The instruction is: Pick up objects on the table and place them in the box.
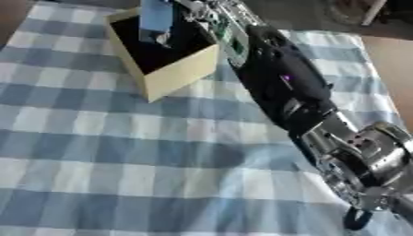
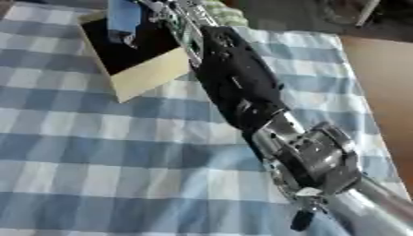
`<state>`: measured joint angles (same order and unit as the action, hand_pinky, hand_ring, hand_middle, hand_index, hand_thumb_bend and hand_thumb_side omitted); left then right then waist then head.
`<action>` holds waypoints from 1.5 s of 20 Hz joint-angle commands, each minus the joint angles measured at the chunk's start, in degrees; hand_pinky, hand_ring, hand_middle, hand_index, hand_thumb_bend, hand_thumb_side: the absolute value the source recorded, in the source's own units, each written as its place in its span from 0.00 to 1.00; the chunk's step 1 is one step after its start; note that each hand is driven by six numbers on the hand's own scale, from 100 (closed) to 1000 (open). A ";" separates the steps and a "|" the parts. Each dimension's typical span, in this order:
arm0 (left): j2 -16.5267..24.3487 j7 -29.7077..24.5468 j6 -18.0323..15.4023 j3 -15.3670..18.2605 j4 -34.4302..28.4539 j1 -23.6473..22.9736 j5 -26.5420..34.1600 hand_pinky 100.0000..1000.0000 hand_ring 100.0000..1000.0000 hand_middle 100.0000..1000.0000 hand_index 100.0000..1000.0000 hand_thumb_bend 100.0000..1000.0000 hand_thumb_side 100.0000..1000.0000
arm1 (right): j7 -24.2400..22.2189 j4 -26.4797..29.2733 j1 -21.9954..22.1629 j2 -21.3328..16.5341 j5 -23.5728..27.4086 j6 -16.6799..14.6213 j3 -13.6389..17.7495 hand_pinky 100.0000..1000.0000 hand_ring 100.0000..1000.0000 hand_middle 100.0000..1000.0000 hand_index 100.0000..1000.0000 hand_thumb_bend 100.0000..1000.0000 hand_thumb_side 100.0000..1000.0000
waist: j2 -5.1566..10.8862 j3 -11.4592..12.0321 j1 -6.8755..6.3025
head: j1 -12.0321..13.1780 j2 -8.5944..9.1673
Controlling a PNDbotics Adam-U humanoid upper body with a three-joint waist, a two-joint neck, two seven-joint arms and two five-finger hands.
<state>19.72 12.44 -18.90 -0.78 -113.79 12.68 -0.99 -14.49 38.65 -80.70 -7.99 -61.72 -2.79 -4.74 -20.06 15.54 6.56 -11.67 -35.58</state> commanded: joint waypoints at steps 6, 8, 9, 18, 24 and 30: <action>0.39 -0.72 0.26 -0.24 -0.80 0.95 0.14 0.55 0.60 0.71 0.77 0.21 0.83 | 2.72 -1.92 -1.61 0.14 -5.06 2.64 2.08 0.68 0.68 0.48 0.71 0.00 0.38 | 0.22 0.79 0.10 | -0.77 1.47; 0.33 -0.73 0.38 -0.23 -0.80 0.93 0.08 0.55 0.59 0.71 0.77 0.20 0.83 | 1.44 -2.18 -1.64 0.26 -5.02 1.93 2.18 0.71 0.73 0.55 0.78 0.00 0.42 | 0.13 0.80 0.15 | -0.73 1.40; 0.31 -0.77 0.42 -0.26 -0.80 0.94 0.06 0.55 0.59 0.71 0.77 0.20 0.83 | 0.51 -2.12 -1.70 0.31 -5.00 1.35 2.10 0.72 0.75 0.59 0.81 0.00 0.43 | 0.12 0.78 0.12 | -0.68 1.30; 0.17 -1.10 0.79 -0.36 -0.80 0.82 0.21 0.55 0.59 0.71 0.77 0.20 0.83 | -6.41 0.24 -2.40 0.15 -8.54 1.41 2.40 0.85 0.90 0.80 0.94 0.28 0.56 | 0.54 0.62 -0.14 | -0.46 0.85; 0.09 -1.16 1.04 -0.28 -0.80 0.72 0.50 0.55 0.59 0.70 0.77 0.21 0.83 | -6.09 1.15 -2.52 0.06 -12.68 2.32 2.95 0.86 0.91 0.81 0.97 0.42 0.47 | 1.01 0.68 -0.16 | -0.25 0.43; 0.06 -1.34 1.32 -0.23 -0.80 0.60 0.70 0.55 0.59 0.70 0.77 0.20 0.83 | -6.11 1.27 -2.44 -0.04 -15.05 1.36 3.56 0.86 0.90 0.80 0.99 0.43 0.45 | 1.17 0.41 -0.20 | 0.02 0.05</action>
<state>19.21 11.10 -17.75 -1.21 -113.79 13.10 -0.46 -20.63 38.59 -81.49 -7.23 -76.10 -1.08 -1.68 -20.43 15.95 7.17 -11.74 -35.27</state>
